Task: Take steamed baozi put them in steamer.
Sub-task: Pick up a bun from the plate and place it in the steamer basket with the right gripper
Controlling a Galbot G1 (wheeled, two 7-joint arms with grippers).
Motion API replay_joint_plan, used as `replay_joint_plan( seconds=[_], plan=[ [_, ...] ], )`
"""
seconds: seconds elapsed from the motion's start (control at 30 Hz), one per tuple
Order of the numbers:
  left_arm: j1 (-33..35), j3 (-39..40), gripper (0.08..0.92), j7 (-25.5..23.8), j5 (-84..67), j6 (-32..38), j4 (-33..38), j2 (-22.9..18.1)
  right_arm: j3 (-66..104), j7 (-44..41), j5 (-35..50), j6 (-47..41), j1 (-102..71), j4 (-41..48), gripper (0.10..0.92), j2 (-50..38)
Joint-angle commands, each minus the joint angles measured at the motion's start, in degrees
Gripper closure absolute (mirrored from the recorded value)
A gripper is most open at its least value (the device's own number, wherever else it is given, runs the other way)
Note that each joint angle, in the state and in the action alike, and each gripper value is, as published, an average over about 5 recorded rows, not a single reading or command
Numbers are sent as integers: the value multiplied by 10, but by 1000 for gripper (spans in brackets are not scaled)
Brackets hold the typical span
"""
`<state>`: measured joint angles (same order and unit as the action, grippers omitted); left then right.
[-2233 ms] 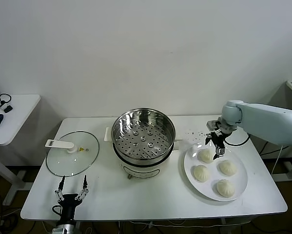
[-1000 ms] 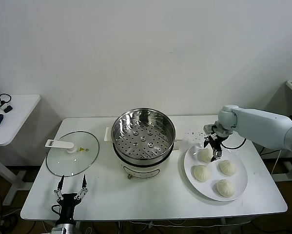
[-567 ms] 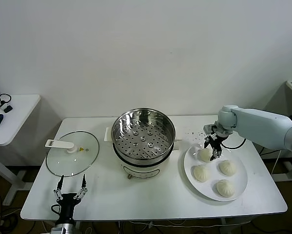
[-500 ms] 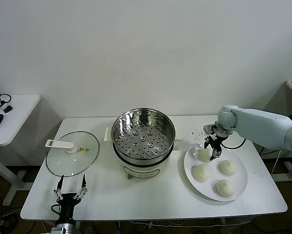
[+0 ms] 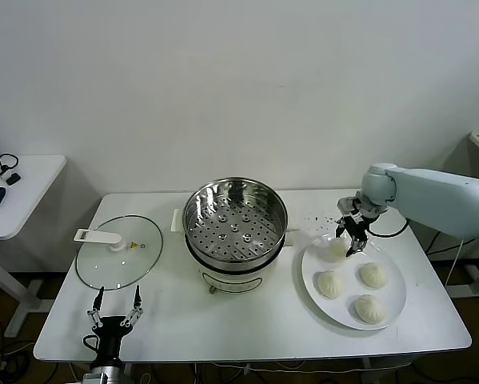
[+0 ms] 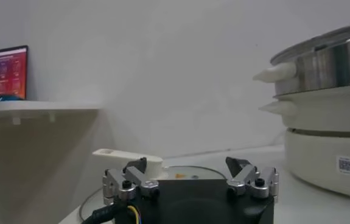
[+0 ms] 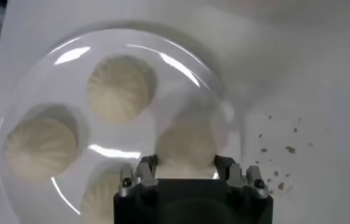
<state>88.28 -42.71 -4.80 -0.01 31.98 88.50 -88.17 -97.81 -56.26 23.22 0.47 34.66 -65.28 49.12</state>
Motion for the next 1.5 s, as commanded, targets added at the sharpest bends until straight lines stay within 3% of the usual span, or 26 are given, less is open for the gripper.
replay_joint_plan(
  seconds=[0.03,0.33,0.8,1.13,1.5],
  plan=[
    [1,0,177,1,1,-1,-1,1,-66,-3,48,44,148,-81,381,1],
    [3,1,177,1,1,-2,5,4,-78,1,74,174,216,-79,394,51],
    [0,6,177,2,4,-2,5,1,-46,51,-2,485,207,77,398,217],
    [1,3,177,3,3,-2,7,1,17,77,-91,495,112,197,392,315],
    [-2,3,177,4,2,-2,4,-4,82,83,-168,495,8,295,389,358]
  ],
)
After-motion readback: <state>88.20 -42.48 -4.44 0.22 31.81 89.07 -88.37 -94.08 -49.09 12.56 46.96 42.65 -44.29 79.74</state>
